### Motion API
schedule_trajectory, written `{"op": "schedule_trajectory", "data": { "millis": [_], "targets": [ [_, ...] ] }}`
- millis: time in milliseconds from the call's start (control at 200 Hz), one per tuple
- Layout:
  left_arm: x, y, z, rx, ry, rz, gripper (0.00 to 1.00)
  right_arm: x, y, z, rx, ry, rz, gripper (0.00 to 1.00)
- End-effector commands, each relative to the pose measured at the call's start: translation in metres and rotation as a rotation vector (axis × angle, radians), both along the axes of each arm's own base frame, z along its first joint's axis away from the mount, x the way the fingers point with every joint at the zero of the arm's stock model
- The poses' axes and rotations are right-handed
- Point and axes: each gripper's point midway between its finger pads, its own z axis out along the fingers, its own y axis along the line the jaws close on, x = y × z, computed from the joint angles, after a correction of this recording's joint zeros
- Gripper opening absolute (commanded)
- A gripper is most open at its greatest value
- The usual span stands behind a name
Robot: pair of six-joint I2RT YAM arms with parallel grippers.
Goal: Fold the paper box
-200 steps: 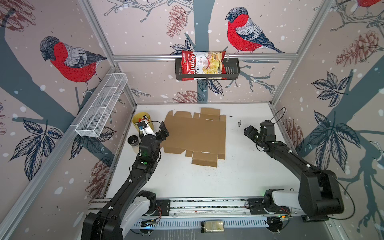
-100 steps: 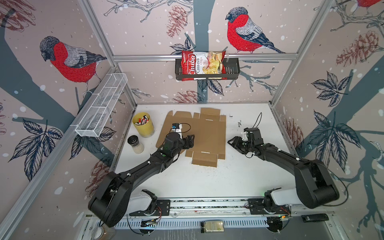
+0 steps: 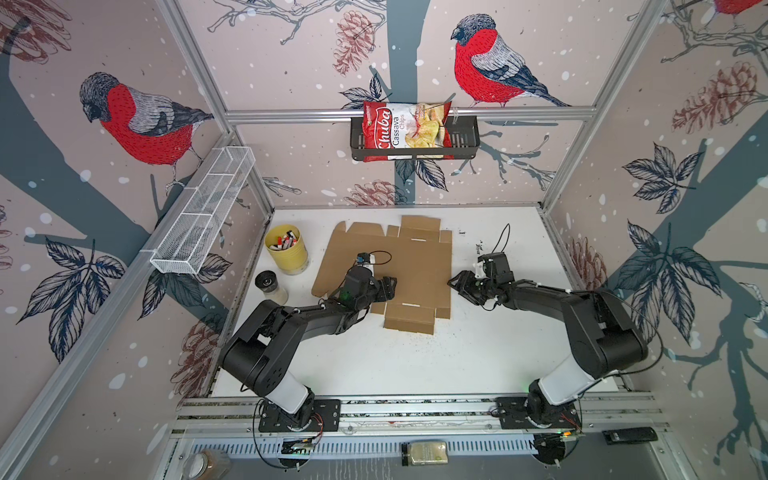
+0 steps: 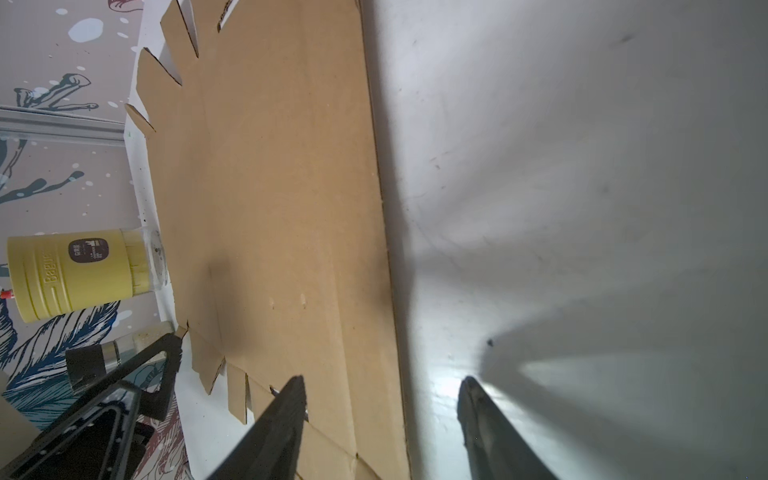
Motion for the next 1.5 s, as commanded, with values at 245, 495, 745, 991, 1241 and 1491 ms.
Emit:
{"op": "schedule_trajectory", "data": {
  "millis": [245,495,745,991,1241,1491],
  "targets": [
    [-0.01,-0.008,-0.032,-0.073,0.059,-0.03,0.72,0.018,0.025,0.002,0.071,-0.075,0.083,0.55],
    [-0.031,-0.005,-0.045,-0.099,0.104,-0.039,0.7,0.019,0.048,0.022,0.156,-0.147,0.159,0.46],
    [-0.05,-0.004,-0.049,-0.124,0.123,-0.043,0.69,0.017,0.055,0.024,0.183,-0.137,0.169,0.32],
    [-0.064,-0.017,-0.032,-0.137,0.114,-0.099,0.68,0.007,0.036,0.016,0.04,-0.119,0.152,0.18],
    [-0.081,-0.036,0.008,-0.138,0.069,-0.167,0.7,-0.027,0.001,-0.002,-0.16,-0.028,0.176,0.11],
    [-0.068,-0.018,0.053,-0.033,-0.066,-0.111,0.73,-0.073,-0.024,-0.008,-0.188,0.053,0.161,0.07]
  ]
}}
